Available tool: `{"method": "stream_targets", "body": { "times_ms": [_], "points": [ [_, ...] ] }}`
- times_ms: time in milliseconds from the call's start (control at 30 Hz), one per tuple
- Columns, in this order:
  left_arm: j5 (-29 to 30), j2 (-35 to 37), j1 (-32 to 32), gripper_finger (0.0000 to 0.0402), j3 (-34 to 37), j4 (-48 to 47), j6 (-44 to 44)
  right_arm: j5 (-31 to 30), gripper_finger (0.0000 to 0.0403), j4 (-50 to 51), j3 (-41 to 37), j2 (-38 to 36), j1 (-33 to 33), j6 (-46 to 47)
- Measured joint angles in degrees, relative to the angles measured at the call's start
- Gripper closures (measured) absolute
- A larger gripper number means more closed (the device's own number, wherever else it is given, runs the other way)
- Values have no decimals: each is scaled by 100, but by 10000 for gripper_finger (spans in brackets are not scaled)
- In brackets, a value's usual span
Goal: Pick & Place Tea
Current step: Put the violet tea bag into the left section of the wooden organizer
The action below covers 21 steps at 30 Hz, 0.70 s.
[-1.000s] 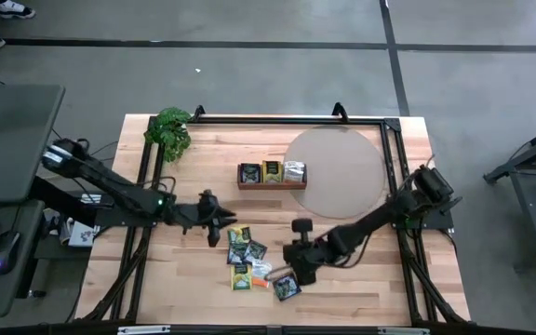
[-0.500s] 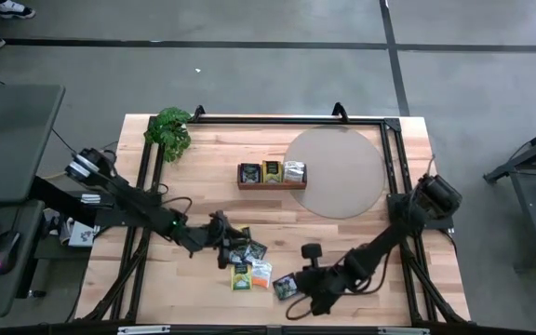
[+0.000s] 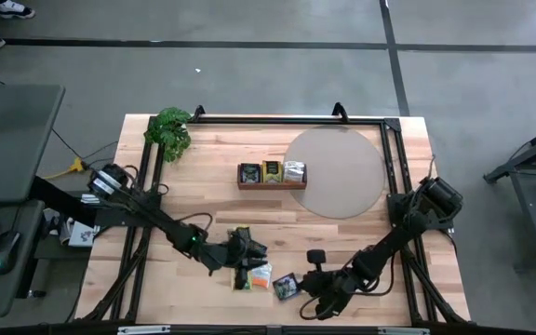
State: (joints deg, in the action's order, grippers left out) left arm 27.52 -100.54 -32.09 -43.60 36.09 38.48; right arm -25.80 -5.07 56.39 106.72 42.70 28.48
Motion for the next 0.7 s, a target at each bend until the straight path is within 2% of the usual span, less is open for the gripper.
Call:
{"method": "stream_targets", "body": {
  "times_ms": [267, 500, 700],
  "points": [
    [99, -403, -233, 305, -440, -21, 96, 26, 403, -282, -76, 85, 10, -42],
    [461, -432, -485, 305, -460, -130, 236, -154, 403, -507, -78, 365, 6, -14],
    [499, -432, -639, 305, -460, -198, 382, -81, 403, -543, -78, 365, -31, 5]
  ]
}}
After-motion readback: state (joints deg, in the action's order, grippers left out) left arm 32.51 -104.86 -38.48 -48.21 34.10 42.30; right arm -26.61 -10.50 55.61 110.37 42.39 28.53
